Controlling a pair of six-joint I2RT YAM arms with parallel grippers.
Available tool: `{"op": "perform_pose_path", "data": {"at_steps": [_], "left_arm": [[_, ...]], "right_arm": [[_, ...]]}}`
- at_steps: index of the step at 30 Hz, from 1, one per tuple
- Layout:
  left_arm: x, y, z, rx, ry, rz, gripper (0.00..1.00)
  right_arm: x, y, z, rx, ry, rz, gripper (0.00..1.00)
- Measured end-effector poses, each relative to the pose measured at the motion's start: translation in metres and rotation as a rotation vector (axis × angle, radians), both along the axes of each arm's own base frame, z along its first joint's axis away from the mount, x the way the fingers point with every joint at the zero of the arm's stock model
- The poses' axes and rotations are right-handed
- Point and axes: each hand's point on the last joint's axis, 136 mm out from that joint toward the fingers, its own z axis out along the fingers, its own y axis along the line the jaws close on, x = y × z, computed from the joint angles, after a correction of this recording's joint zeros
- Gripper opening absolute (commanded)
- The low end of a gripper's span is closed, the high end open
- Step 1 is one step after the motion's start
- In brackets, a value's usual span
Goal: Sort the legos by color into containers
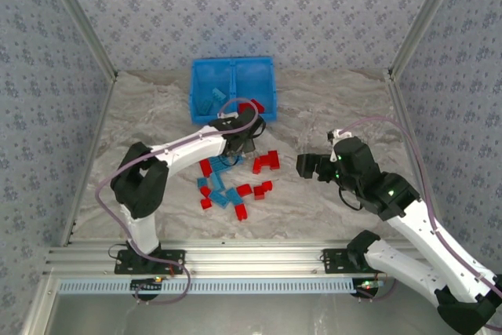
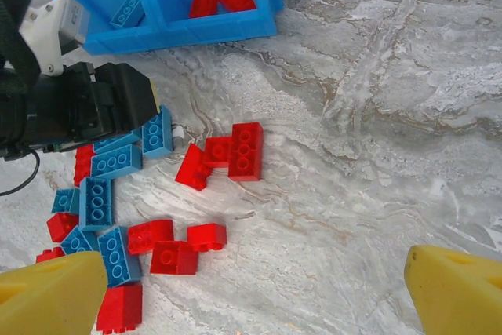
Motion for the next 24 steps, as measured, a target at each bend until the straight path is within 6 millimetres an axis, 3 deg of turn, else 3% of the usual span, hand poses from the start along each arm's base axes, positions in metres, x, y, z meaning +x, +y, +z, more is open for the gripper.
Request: {"op": "perform_pose_path", "data": {"at_steps": [8, 15, 24], "left_arm": [[0.002, 0.000, -0.033, 0.052, 0.056, 0.013, 0.56], [0.001, 0.002, -0.043, 0.064, 0.076, 0.026, 0.55], [-0.001, 0.004, -0.066, 0.107, 0.116, 0.023, 0.40]], "right_arm": [[0.000, -0.005, -0.003, -0.019, 0.010, -0.018, 1.00], [0.000, -0.008, -0.006, -0.028, 0.021, -0.024, 1.00], [0.002, -0.007, -0.006, -0.033, 0.030, -0.027, 1.00]]}}
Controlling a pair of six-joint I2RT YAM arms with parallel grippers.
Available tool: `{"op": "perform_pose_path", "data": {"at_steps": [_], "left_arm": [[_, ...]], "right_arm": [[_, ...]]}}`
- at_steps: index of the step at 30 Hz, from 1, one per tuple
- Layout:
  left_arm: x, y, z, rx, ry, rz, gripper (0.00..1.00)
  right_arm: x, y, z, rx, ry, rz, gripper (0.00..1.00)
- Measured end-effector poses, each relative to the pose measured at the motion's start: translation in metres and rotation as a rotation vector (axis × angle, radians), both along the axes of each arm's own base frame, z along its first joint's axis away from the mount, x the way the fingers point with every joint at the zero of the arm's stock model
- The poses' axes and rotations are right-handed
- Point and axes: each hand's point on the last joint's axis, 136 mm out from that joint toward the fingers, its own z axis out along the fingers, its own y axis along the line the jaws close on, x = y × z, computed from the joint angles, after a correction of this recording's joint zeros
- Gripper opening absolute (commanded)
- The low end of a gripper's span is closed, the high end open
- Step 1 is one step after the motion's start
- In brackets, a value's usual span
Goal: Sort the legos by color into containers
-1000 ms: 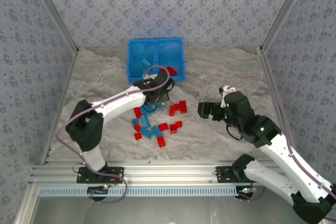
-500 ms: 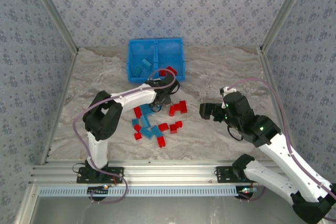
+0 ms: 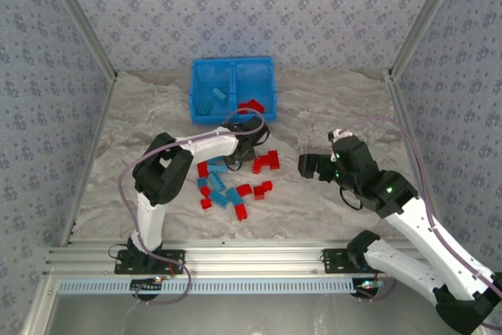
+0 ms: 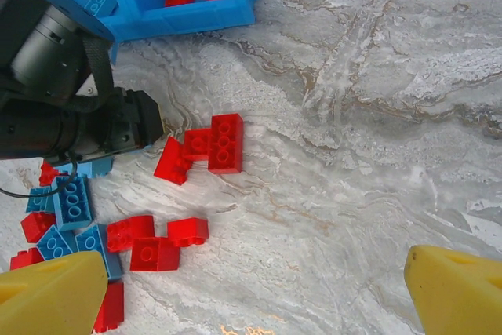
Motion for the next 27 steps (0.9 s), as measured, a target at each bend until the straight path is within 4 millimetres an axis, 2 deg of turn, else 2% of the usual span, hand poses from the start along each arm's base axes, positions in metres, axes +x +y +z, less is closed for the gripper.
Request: {"op": "perform_pose_path", "data": {"at_steps": [5, 8, 10, 13, 17, 21, 23, 24, 27], "left_arm": [[0.002, -0.002, 0.005, 0.007, 0.001, -0.014, 0.33], [0.005, -0.001, 0.017, 0.027, -0.012, -0.031, 0.33], [0.010, 0.004, 0.035, 0.046, -0.046, -0.043, 0.33], [0.025, 0.012, 0.082, 0.061, -0.137, -0.063, 0.32], [0.073, 0.030, 0.159, 0.046, -0.302, -0.042, 0.30], [0.132, 0.060, 0.209, 0.070, -0.407, 0.009, 0.29], [0.162, 0.069, 0.220, 0.086, -0.446, 0.028, 0.29], [0.177, 0.072, 0.219, 0.097, -0.454, 0.030, 0.30], [0.209, 0.077, 0.200, 0.141, -0.450, 0.016, 0.31]], "right_arm": [[-0.001, 0.000, 0.001, 0.006, 0.004, -0.006, 1.00], [-0.002, -0.001, -0.001, 0.001, 0.013, -0.007, 1.00], [-0.003, -0.002, -0.001, 0.002, 0.017, -0.010, 1.00], [-0.002, -0.002, 0.001, 0.006, 0.015, -0.012, 1.00], [-0.002, -0.002, 0.001, 0.006, 0.015, -0.012, 1.00], [-0.002, -0.001, 0.000, 0.009, 0.020, -0.016, 1.00], [-0.001, -0.001, -0.002, 0.006, 0.026, -0.017, 1.00], [-0.001, -0.001, -0.002, 0.005, 0.028, -0.017, 1.00], [0.000, 0.000, -0.003, 0.002, 0.033, -0.019, 1.00]]}}
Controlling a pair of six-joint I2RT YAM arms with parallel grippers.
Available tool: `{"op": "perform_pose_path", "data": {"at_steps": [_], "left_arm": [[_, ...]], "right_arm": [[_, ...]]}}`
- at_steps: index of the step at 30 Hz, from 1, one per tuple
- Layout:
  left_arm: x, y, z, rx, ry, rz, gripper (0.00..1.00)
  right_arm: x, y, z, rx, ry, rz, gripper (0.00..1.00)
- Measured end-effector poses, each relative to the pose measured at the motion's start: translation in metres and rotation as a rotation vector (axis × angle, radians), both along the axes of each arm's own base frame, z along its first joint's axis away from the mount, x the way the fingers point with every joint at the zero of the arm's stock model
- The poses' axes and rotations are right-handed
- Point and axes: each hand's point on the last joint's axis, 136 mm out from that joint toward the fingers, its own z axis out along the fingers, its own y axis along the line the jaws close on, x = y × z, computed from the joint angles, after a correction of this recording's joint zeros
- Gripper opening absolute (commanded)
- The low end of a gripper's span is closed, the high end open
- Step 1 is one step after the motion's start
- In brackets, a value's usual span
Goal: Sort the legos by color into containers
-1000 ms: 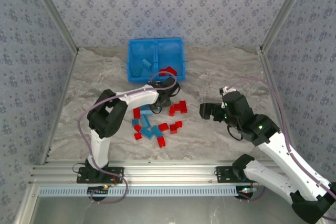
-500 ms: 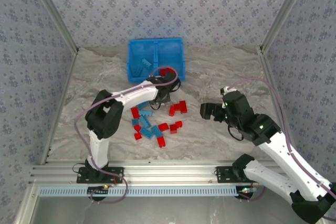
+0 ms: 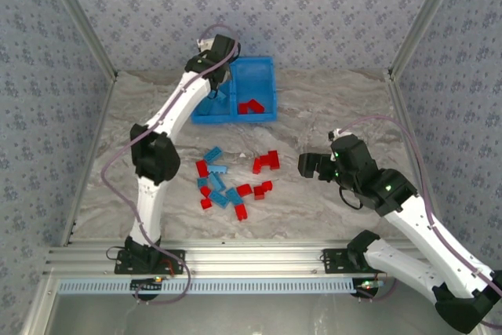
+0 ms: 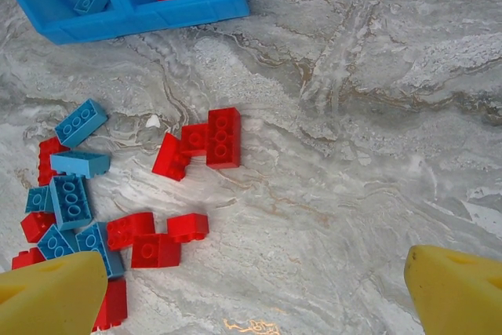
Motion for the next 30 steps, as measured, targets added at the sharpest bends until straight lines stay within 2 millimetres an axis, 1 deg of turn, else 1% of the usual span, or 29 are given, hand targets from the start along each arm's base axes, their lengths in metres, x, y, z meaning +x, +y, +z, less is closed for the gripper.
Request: {"op": "perform_pose_path", "data": {"at_steps": [1, 3, 5, 6, 9, 12, 14, 19, 22, 23, 25, 27, 28, 29, 30], "left_arm": [[0.007, 0.000, -0.008, 0.015, 0.007, -0.006, 0.31], [0.024, 0.001, -0.032, 0.045, 0.032, -0.016, 0.32], [0.036, 0.001, -0.051, 0.051, 0.047, -0.019, 0.34], [0.041, 0.003, -0.062, 0.050, 0.060, -0.019, 0.36], [0.048, 0.012, -0.085, 0.038, 0.098, -0.017, 0.43], [0.051, 0.021, -0.091, 0.022, 0.112, -0.010, 0.49], [0.054, 0.026, -0.087, 0.009, 0.101, 0.000, 0.52], [0.053, 0.019, -0.082, -0.030, 0.098, -0.007, 0.54], [0.044, 0.012, -0.071, -0.052, 0.100, -0.023, 0.54], [0.037, 0.011, -0.066, -0.056, 0.109, -0.027, 0.54], [0.012, 0.009, -0.046, -0.070, 0.120, -0.043, 0.54], [-0.018, 0.005, -0.012, -0.096, 0.095, -0.074, 0.54], [-0.039, 0.003, 0.012, -0.115, 0.064, -0.097, 0.54], [-0.057, 0.000, 0.033, -0.133, 0.031, -0.121, 0.54], [-0.081, -0.004, 0.058, -0.158, -0.013, -0.156, 0.54]], "right_arm": [[0.000, 0.000, 0.000, -0.001, 0.002, 0.000, 1.00], [0.001, 0.001, 0.000, -0.003, 0.004, 0.000, 1.00], [0.003, 0.002, 0.003, -0.005, 0.007, 0.001, 1.00], [0.004, 0.003, 0.004, -0.005, 0.006, 0.001, 1.00], [0.006, 0.005, 0.009, -0.001, 0.002, 0.001, 1.00], [0.007, 0.005, 0.012, 0.002, -0.002, 0.001, 1.00], [0.007, 0.005, 0.012, 0.003, -0.002, 0.001, 1.00], [0.006, 0.006, 0.011, 0.004, 0.005, 0.005, 1.00], [0.006, 0.006, 0.010, 0.000, 0.011, 0.005, 1.00], [0.006, 0.006, 0.009, -0.001, 0.011, 0.005, 1.00], [0.006, 0.007, 0.007, -0.003, 0.018, 0.007, 1.00], [0.006, 0.008, 0.000, -0.009, 0.036, 0.013, 1.00], [0.006, 0.009, -0.005, -0.016, 0.052, 0.018, 1.00], [0.006, 0.011, -0.012, -0.023, 0.069, 0.021, 1.00], [0.006, 0.013, -0.019, -0.030, 0.090, 0.027, 1.00]]}}
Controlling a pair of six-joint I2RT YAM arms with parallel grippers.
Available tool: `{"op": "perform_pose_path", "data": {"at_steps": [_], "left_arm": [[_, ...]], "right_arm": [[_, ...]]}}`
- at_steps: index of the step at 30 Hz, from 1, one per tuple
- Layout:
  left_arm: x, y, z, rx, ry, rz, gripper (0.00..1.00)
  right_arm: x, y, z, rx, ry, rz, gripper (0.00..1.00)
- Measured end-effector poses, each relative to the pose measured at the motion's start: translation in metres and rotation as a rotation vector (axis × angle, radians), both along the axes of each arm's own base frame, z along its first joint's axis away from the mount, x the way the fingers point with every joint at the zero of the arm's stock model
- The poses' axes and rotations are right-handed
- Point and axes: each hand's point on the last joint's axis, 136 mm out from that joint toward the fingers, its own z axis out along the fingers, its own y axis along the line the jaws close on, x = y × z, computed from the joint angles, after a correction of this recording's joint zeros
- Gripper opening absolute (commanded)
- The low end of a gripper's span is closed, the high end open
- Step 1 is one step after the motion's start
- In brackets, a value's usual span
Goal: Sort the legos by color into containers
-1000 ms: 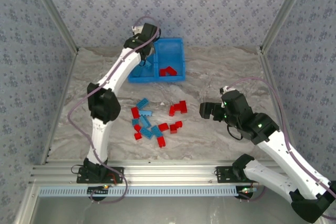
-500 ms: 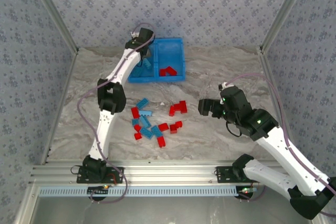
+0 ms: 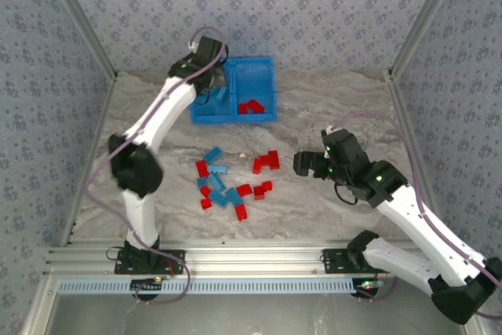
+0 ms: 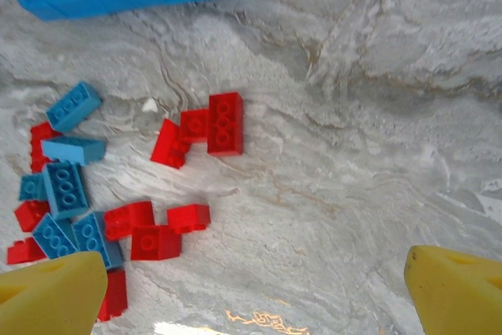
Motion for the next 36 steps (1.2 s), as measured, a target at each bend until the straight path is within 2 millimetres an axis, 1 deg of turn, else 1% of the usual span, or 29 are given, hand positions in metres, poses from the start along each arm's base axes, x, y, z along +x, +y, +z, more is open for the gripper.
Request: {"op": "perform_pose_path", "data": {"at_steps": [2, 3, 4, 5, 6, 8, 9, 10, 11, 13, 16, 18, 19, 21, 23, 25, 26, 29, 31, 34, 36], "left_arm": [[-0.048, -0.008, 0.042, -0.059, -0.092, -0.073, 0.55], [-0.075, -0.012, 0.058, -0.086, -0.132, -0.121, 0.57], [-0.100, -0.016, 0.069, -0.109, -0.162, -0.172, 0.58], [-0.119, -0.018, 0.074, -0.121, -0.179, -0.214, 0.59], [-0.138, -0.017, 0.074, -0.132, -0.190, -0.256, 0.60], [-0.165, -0.010, 0.061, -0.130, -0.177, -0.313, 0.62], [-0.175, -0.005, 0.052, -0.121, -0.163, -0.334, 0.64], [-0.184, -0.001, 0.037, -0.103, -0.135, -0.357, 0.66], [-0.190, 0.002, 0.026, -0.085, -0.116, -0.376, 0.69], [-0.207, 0.009, -0.002, -0.038, -0.059, -0.421, 0.77], [-0.224, 0.023, -0.027, 0.038, -0.023, -0.466, 0.84], [-0.230, 0.031, -0.031, 0.073, -0.034, -0.480, 0.87], [-0.232, 0.034, -0.032, 0.087, -0.045, -0.480, 0.91], [-0.234, 0.037, -0.032, 0.099, -0.064, -0.486, 0.95], [-0.234, 0.037, -0.032, 0.107, -0.071, -0.494, 0.99], [-0.233, 0.037, -0.033, 0.114, -0.071, -0.497, 0.99], [-0.233, 0.038, -0.034, 0.118, -0.069, -0.495, 0.99], [-0.233, 0.039, -0.034, 0.135, -0.050, -0.499, 0.99], [-0.234, 0.040, -0.025, 0.149, -0.050, -0.507, 0.99], [-0.233, 0.042, -0.012, 0.175, -0.078, -0.511, 0.99], [-0.232, 0.047, -0.011, 0.206, -0.086, -0.506, 0.99]], "right_arm": [[0.002, 0.006, -0.017, -0.012, 0.047, 0.013, 1.00], [0.003, 0.010, -0.026, -0.018, 0.072, 0.020, 1.00], [0.005, 0.014, -0.037, -0.024, 0.100, 0.029, 1.00], [0.007, 0.018, -0.045, -0.029, 0.122, 0.037, 1.00], [0.009, 0.023, -0.056, -0.034, 0.149, 0.045, 0.99], [0.014, 0.032, -0.075, -0.038, 0.191, 0.061, 0.98], [0.016, 0.037, -0.083, -0.040, 0.208, 0.071, 0.98], [0.019, 0.042, -0.092, -0.043, 0.222, 0.082, 0.97], [0.021, 0.045, -0.099, -0.049, 0.231, 0.093, 0.97], [0.027, 0.054, -0.114, -0.066, 0.249, 0.117, 0.95], [0.033, 0.062, -0.137, -0.111, 0.271, 0.152, 0.92], [0.037, 0.066, -0.153, -0.150, 0.288, 0.171, 0.87], [0.040, 0.067, -0.161, -0.169, 0.295, 0.177, 0.86], [0.046, 0.070, -0.171, -0.205, 0.302, 0.191, 0.83], [0.056, 0.077, -0.173, -0.216, 0.291, 0.203, 0.81], [0.067, 0.085, -0.175, -0.223, 0.280, 0.214, 0.75], [0.071, 0.088, -0.177, -0.228, 0.279, 0.223, 0.71], [0.081, 0.095, -0.184, -0.246, 0.281, 0.234, 0.55], [0.086, 0.095, -0.189, -0.267, 0.284, 0.229, 0.48], [0.088, 0.093, -0.190, -0.280, 0.282, 0.222, 0.38], [0.090, 0.093, -0.190, -0.288, 0.280, 0.213, 0.33]]}}
